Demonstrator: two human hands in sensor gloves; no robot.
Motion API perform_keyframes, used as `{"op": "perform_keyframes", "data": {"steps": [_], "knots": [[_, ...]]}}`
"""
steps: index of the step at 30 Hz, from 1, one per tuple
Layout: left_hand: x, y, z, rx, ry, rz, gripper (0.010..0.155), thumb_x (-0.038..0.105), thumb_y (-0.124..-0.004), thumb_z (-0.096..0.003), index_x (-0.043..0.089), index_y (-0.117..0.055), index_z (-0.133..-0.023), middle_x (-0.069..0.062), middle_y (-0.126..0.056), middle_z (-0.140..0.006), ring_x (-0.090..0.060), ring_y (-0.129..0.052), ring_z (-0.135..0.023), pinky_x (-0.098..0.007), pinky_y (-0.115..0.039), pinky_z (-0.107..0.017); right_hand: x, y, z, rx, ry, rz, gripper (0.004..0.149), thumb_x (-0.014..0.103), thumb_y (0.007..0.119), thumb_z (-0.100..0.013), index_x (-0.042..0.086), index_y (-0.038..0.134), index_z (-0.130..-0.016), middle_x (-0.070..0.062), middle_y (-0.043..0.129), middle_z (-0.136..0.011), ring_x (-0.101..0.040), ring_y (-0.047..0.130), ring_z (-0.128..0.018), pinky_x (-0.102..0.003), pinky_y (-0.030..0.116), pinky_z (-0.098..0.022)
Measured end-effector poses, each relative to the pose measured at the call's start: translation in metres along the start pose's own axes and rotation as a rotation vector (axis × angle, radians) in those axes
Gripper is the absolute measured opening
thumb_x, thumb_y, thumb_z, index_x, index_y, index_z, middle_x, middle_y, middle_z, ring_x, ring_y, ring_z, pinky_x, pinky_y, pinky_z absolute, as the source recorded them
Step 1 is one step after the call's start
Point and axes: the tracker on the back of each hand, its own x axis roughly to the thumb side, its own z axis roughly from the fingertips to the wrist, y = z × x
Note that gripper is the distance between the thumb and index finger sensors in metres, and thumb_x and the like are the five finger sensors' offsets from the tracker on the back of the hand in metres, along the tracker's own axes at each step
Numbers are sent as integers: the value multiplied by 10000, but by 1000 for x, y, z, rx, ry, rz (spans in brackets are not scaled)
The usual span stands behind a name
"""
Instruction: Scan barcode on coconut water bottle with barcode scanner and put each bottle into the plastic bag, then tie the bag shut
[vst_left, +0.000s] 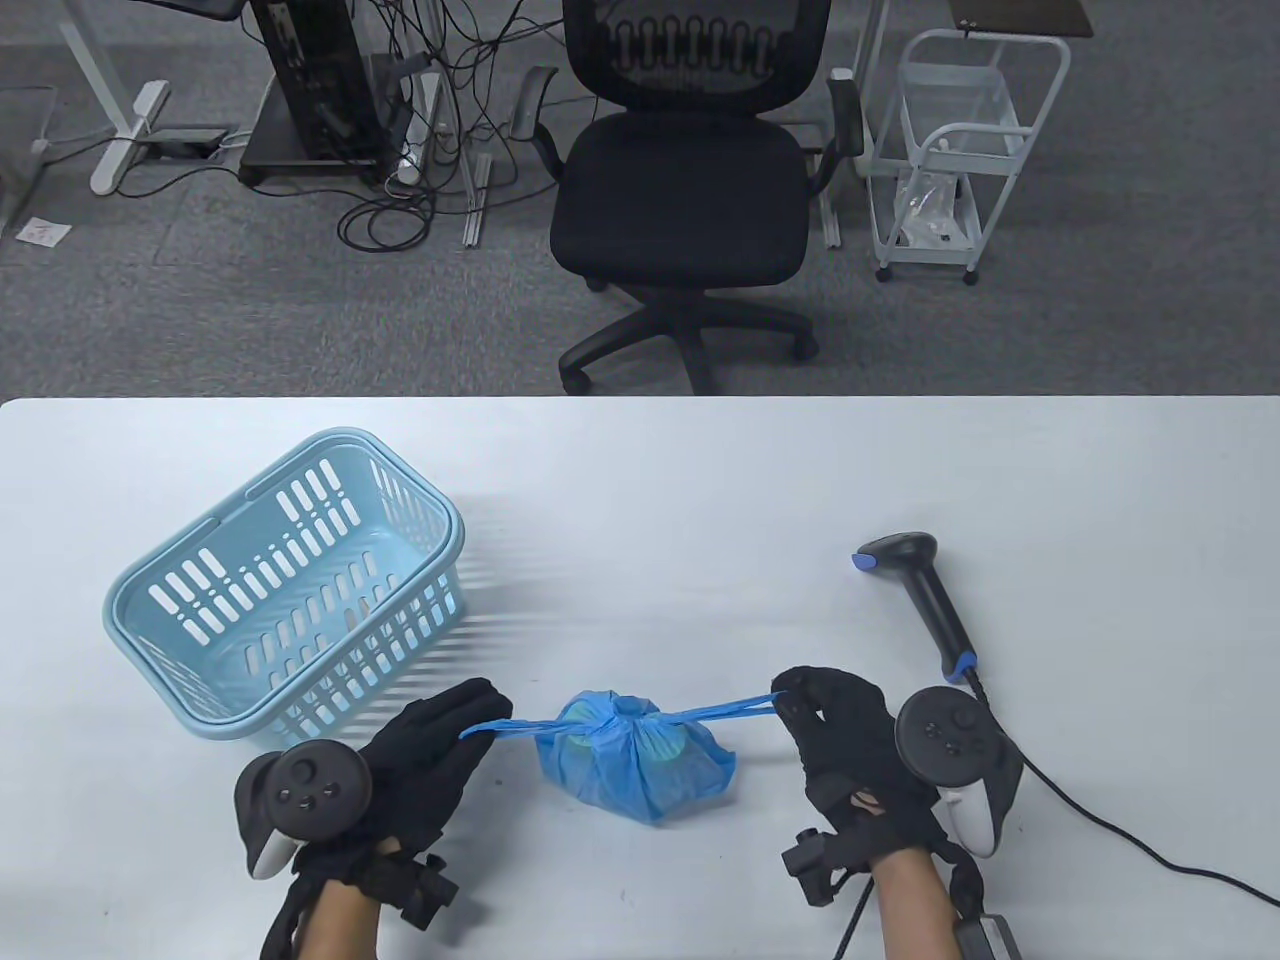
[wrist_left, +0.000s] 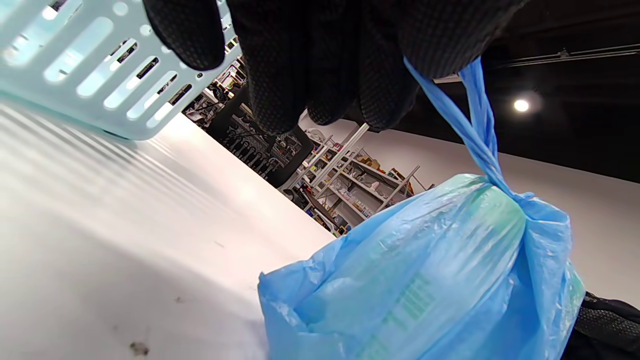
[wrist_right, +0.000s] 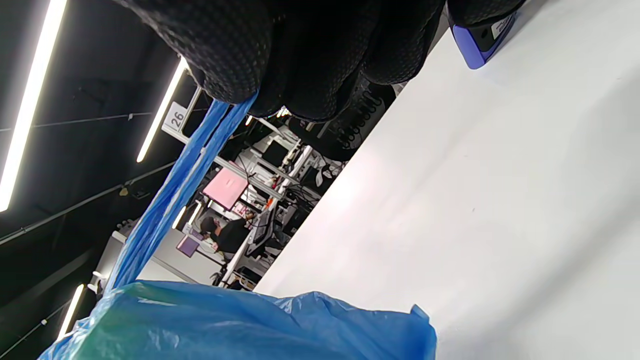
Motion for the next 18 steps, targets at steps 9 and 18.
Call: {"op": "perform_keyframes", "data": {"steps": [9, 18], "knots": [[1, 4, -2, -39, 23, -52, 441, 426, -706, -677, 277, -849, -1066, -6, -774, -1199, -313, -819, -1095, -646, -578, -797, 5, 3, -1, -3, 9, 51, 377, 324, 756, -554, 117, 799, -867, -131, 803, -921, -461, 634, -969, -703, 463, -697], [19, 27, 8, -185, 58, -420, 785, 609, -722, -643, 252, -425, -1276, -32, -325, -1356, -373, -351, -1252, -690, -371, -826, 31, 7, 9, 35, -60, 379, 644, 488, 687, -570, 188, 505, -1109, -182, 479, -1168, -523, 375, -1066, -745, 326, -712]]}}
